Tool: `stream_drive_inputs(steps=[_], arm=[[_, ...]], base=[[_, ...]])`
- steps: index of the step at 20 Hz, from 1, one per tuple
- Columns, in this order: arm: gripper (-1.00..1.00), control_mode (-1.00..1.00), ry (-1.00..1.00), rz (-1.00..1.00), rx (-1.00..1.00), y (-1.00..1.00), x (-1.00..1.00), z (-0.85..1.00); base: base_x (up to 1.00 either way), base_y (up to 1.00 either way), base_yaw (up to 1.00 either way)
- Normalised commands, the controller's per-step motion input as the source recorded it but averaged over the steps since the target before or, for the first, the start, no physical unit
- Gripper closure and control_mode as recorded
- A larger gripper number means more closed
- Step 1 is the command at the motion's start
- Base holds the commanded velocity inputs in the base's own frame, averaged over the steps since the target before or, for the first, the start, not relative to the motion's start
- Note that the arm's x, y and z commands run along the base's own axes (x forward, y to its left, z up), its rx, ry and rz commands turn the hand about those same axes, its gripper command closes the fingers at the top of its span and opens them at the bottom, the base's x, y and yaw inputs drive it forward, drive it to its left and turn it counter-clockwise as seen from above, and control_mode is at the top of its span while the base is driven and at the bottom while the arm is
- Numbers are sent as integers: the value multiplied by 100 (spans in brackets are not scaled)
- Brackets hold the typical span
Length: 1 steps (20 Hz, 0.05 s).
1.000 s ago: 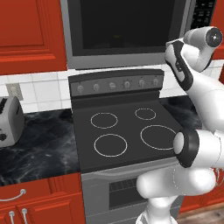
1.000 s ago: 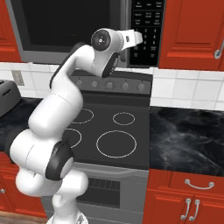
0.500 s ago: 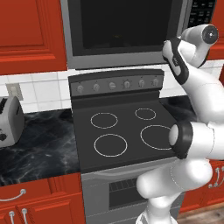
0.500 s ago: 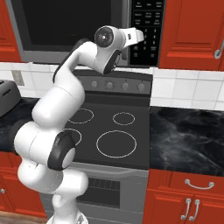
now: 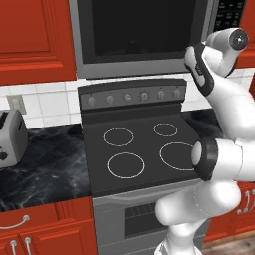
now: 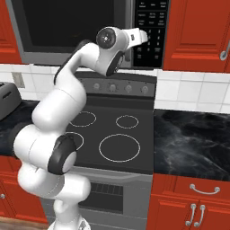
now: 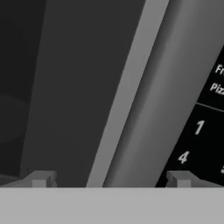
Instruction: Pick the mug from the counter and place it inside the microwave. Then close the microwave.
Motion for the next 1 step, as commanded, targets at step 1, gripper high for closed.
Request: stream_drive_inputs(steps=[1], arm=[[-100,-100,0,0,0,0,19,-6]], base=[[0,0,0]])
